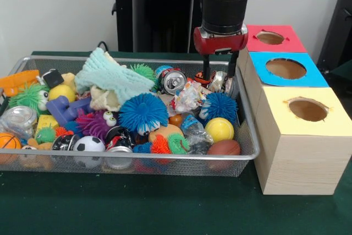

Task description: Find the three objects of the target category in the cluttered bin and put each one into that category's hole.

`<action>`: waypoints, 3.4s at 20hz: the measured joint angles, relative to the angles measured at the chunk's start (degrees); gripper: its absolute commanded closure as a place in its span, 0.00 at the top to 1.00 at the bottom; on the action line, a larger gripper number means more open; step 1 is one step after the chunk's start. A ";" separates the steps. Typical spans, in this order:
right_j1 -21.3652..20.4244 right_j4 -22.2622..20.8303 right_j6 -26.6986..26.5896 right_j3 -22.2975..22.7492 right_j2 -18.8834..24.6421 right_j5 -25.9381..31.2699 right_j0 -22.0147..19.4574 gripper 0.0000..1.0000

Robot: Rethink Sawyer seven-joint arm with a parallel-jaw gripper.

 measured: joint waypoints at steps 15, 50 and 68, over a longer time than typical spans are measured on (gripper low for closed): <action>3.81 0.81 0.00 -8.32 -1.76 0.01 0.35 1.00; 9.75 0.74 0.00 -20.57 -1.99 0.04 -1.33 1.00; 5.35 0.02 0.00 -15.22 -3.56 0.02 1.97 1.00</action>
